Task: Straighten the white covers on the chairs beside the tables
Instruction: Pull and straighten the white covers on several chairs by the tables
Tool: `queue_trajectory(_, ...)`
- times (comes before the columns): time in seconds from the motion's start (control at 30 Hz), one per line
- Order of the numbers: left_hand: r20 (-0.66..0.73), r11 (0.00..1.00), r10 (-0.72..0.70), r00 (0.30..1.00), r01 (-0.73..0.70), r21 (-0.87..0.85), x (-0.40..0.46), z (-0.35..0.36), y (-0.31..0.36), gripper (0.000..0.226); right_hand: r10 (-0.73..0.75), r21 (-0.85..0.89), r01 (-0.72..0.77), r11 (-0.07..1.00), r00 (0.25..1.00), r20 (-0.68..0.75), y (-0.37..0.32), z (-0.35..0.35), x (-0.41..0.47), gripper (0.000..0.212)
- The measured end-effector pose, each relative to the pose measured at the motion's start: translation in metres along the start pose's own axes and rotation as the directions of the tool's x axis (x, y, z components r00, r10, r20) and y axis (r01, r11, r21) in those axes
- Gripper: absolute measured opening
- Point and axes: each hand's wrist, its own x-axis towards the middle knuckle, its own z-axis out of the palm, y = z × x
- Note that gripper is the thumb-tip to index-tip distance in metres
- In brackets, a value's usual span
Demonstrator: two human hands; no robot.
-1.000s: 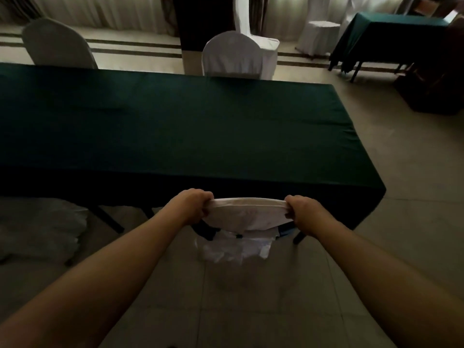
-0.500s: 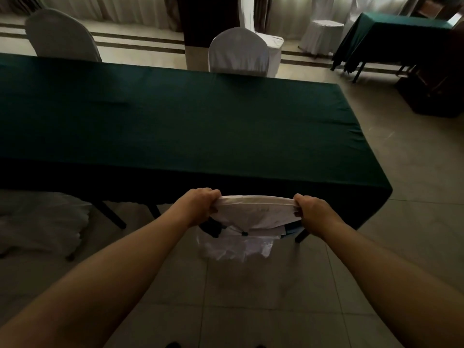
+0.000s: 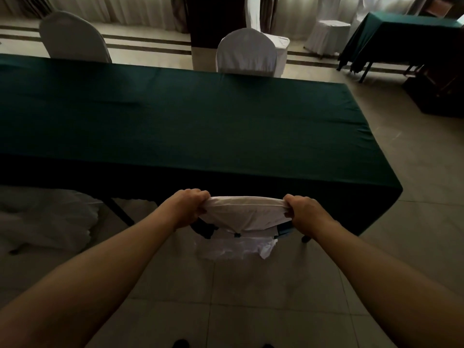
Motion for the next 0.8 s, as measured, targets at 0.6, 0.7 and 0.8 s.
queue_trajectory(0.6,-0.021,1.000,-0.020,1.000,0.020,0.007,-0.004,0.002,-0.020,0.030,-0.005,-0.001,0.005,1.000,0.994,-0.109,-0.018,0.008,-0.003,0.010)
queue_trajectory(0.7,-0.035,1.000,-0.024,0.999,0.024,-0.012,0.002,0.004,-0.015,0.028,0.012,0.022,-0.009,1.000,0.990,-0.138,-0.012,0.008,-0.007,0.011)
queue_trajectory(0.8,-0.042,0.999,-0.032,0.999,0.031,-0.023,0.008,0.003,-0.013,0.027,0.024,0.019,-0.021,1.000,0.990,-0.141,-0.007,0.007,-0.006,0.012)
